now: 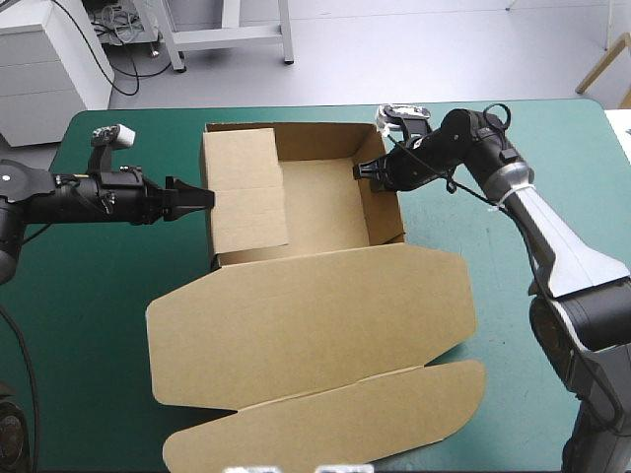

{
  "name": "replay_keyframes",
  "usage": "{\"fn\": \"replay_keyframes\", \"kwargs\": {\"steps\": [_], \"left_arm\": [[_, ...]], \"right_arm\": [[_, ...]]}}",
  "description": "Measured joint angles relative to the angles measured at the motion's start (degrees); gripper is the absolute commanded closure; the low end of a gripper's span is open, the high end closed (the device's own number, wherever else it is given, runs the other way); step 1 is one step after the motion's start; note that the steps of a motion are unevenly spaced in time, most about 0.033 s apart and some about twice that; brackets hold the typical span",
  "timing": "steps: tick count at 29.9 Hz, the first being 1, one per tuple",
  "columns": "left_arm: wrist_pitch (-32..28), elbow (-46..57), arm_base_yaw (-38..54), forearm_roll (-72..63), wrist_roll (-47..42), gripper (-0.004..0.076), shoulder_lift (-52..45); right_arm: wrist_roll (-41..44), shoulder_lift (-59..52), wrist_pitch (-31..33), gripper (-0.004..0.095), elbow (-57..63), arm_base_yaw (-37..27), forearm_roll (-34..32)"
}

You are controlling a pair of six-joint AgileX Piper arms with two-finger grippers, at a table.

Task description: Fold the box

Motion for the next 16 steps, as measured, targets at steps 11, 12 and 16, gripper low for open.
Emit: {"fn": "replay_keyframes", "kwargs": {"steps": [11,12,16], "left_arm": [[-0.4,0.0,-5.7,9.6,-4.9,0.0206,-0.4],[-0.4,0.0,-6.3,11.2,-6.4,0.0224,-0.4],[-0.7,0.0,-9.3,18.0,-14.0,0.0302,-0.4]], "right_arm": [[1.6,0.0,-1.8,0.0926,0.1,3.9,-2.9],[2.0,0.0,-1.8,0.0925,0.1,4.3,-4.0],[4.5,0.0,-2.0,0.0926,0.1,6.5,-8.1]]}}
